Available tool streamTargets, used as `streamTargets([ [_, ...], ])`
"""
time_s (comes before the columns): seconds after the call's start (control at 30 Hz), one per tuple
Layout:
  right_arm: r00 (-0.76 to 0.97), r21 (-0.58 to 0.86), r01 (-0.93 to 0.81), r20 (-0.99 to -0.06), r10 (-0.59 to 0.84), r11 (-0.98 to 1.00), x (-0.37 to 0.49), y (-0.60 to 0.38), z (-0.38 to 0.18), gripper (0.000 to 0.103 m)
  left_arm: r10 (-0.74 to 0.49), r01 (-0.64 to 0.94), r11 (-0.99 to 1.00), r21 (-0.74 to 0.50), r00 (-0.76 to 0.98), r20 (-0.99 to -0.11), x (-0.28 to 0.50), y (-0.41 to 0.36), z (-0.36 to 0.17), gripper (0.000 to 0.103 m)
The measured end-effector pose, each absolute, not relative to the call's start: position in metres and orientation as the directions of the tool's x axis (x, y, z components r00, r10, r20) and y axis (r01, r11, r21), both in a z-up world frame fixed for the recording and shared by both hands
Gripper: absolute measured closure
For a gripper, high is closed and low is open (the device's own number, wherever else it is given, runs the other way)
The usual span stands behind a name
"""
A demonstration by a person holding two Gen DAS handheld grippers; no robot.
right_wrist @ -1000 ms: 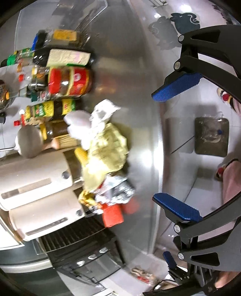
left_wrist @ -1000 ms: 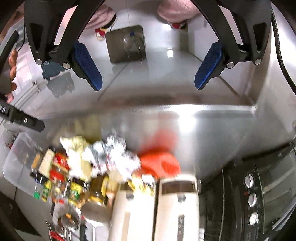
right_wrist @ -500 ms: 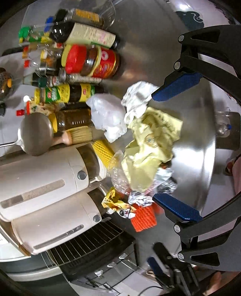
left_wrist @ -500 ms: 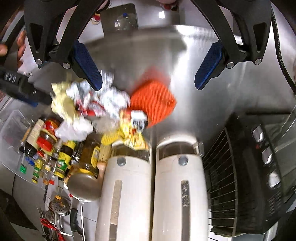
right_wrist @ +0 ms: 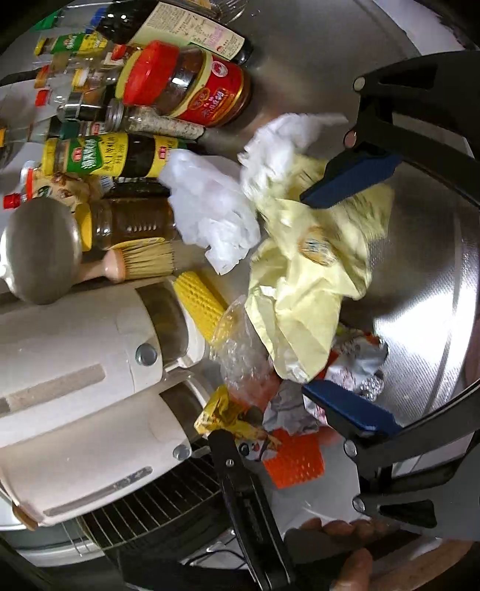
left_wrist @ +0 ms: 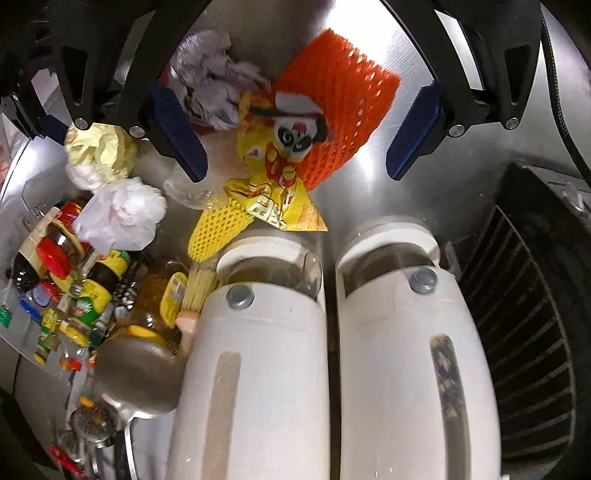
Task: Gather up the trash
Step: 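Grasp the yellow snack bag with the left tool while the right tool grasps the pale yellow wrapper, then carry both wrappers down over the floor bin and open both tools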
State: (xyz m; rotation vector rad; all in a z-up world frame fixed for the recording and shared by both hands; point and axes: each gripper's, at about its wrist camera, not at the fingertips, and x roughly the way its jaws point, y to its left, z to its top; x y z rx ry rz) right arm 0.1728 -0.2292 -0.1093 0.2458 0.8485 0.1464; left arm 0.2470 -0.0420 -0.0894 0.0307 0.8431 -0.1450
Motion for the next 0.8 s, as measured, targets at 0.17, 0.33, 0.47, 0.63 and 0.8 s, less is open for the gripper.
streamTargets([
  [0.17, 0.645, 0.303, -0.012, -0.726, 0.239, 0.953, 0.181, -0.243, -0.114, 0.025, -0.143, 0.152, 0.986, -0.063, 0.601, -0.787, 0.263, -0.041, -0.107, 0.04],
  [0.33, 0.635, 0.31, -0.022, -0.73, 0.253, 0.95, 0.186, -0.248, -0.117, 0.062, -0.158, 0.173, 0.982, -0.07, 0.575, -0.803, 0.267, -0.046, -0.115, 0.067],
  [0.47, 0.638, 0.31, -0.026, -0.727, 0.255, 0.95, 0.184, -0.252, -0.118, 0.072, -0.15, 0.181, 0.982, -0.053, 0.583, -0.799, 0.262, -0.05, -0.113, 0.077],
  [0.63, 0.661, 0.317, -0.03, -0.705, 0.256, 0.948, 0.175, -0.259, -0.108, 0.078, -0.138, 0.175, 0.984, -0.036, 0.616, -0.775, 0.253, -0.051, -0.097, 0.083],
  [0.8, 0.681, 0.326, -0.054, -0.68, 0.274, 0.944, 0.16, -0.259, -0.089, 0.079, -0.134, 0.168, 0.985, -0.03, 0.653, -0.746, 0.241, -0.05, -0.073, 0.084],
])
